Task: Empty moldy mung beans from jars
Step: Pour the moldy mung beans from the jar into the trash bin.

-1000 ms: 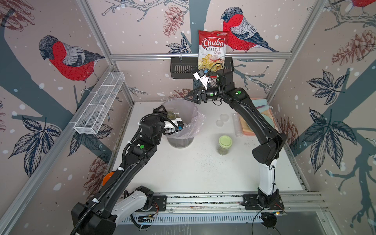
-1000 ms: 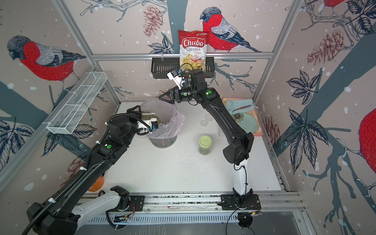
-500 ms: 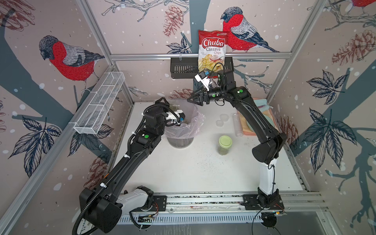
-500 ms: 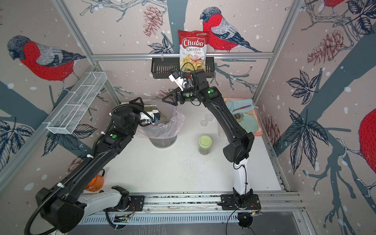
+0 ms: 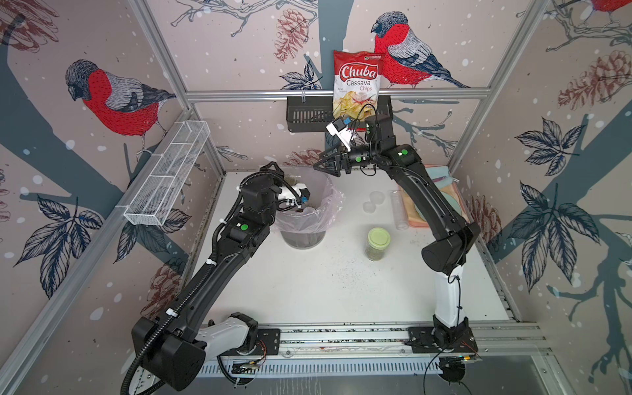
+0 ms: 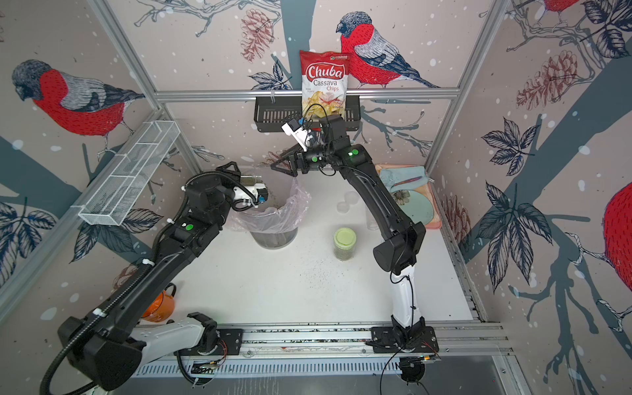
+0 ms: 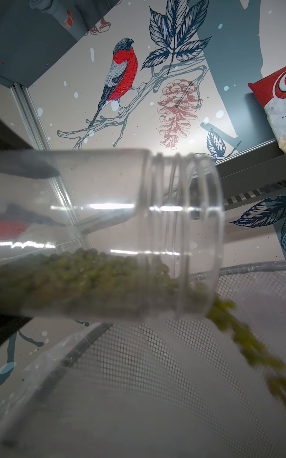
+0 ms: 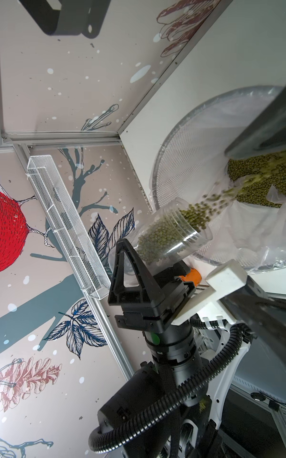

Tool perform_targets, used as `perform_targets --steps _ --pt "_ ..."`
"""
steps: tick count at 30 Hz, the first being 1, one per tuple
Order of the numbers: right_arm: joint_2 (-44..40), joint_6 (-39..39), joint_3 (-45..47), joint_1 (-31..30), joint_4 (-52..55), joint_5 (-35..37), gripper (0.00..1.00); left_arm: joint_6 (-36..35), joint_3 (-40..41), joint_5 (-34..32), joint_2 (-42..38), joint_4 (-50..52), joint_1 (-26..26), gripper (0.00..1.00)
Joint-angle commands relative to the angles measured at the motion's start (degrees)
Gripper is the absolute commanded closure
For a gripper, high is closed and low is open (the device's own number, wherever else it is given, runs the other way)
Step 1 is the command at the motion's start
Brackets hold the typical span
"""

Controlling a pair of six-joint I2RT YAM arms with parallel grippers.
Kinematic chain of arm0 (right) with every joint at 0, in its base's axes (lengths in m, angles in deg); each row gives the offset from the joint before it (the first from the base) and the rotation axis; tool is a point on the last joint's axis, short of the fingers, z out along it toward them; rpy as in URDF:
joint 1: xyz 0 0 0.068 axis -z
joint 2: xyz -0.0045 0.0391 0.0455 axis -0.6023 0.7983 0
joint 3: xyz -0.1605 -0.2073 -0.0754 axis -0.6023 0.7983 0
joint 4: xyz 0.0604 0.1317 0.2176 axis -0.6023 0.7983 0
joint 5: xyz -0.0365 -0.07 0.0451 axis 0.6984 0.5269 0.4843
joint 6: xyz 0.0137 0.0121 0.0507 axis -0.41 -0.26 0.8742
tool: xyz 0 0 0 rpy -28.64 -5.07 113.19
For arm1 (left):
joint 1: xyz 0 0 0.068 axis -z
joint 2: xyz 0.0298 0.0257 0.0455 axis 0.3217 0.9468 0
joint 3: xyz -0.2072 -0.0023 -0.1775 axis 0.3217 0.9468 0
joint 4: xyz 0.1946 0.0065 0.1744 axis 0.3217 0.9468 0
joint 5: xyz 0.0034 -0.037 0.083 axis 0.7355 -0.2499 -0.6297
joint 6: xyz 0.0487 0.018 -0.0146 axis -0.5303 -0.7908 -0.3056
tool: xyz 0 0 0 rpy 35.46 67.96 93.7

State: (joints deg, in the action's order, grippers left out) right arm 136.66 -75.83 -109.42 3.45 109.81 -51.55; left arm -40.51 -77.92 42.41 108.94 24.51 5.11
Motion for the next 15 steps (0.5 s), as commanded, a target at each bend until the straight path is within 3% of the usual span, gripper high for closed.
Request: perform_targets --steps 1,15 --pt "0.4 -1.9 -0.5 0.0 0.0 -0.2 0.15 -2.8 -0.1 0.1 -1.0 0.6 -0.2 0.94" --pt "3.8 -7.1 -4.2 -4.1 2.4 4.7 0.21 -8.1 0.5 2.3 -2.3 3.7 -1.3 0.97"
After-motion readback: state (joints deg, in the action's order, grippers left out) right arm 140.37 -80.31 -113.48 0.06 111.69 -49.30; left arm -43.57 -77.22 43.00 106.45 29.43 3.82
